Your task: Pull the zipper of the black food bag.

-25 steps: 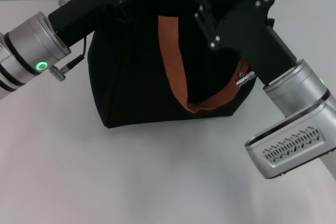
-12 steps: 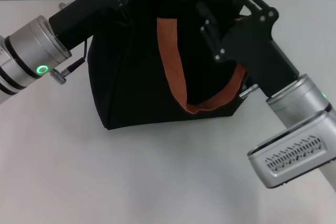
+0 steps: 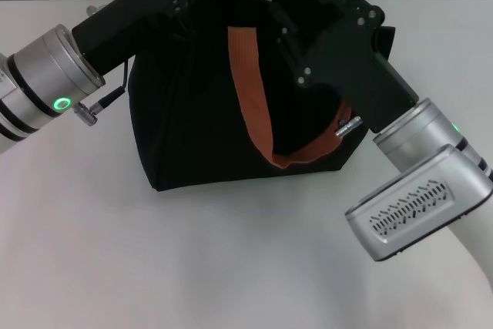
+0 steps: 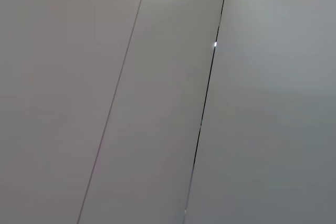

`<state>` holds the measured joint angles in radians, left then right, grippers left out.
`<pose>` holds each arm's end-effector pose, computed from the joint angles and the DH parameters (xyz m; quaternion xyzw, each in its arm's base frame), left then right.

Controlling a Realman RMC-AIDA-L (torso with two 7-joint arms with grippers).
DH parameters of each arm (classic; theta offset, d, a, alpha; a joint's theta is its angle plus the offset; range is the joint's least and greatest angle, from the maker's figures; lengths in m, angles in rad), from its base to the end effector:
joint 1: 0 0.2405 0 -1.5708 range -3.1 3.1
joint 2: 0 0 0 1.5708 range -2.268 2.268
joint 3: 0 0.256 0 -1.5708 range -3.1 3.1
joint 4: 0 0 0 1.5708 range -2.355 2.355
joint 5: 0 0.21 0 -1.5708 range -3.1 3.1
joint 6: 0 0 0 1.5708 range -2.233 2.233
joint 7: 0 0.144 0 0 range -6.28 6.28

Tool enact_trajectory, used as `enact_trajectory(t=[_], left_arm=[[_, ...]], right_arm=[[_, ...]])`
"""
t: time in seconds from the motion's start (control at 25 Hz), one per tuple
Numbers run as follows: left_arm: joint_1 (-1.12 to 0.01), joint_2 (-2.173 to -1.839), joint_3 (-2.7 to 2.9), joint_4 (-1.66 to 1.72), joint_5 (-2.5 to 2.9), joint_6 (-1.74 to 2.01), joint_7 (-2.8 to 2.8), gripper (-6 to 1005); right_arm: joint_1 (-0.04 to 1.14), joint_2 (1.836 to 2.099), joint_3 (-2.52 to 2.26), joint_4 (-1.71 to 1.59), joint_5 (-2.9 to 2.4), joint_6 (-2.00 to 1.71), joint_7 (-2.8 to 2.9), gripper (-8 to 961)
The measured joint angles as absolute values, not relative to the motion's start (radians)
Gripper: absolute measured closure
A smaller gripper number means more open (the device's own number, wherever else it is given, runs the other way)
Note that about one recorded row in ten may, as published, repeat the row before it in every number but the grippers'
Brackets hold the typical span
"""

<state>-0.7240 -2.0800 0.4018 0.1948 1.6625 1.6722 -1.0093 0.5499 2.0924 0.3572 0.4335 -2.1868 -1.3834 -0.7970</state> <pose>-0.1891 0.3555 -0.0077 -0.8198 -0.1445 -0.5240 0.1799 0.1825 0.3100 -0.0831 -0.7358 -0.2466 0.2627 0.5734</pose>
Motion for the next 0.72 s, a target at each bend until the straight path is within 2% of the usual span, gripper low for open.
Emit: enact_trajectory(t=[0.72], left_arm=[[-0.729, -2.080, 0.402, 0.195, 1.663, 1.668, -1.009, 906]], right_arm=[[0.583, 2.092, 0.357, 0.440, -2.195, -1.361, -0.807, 513]])
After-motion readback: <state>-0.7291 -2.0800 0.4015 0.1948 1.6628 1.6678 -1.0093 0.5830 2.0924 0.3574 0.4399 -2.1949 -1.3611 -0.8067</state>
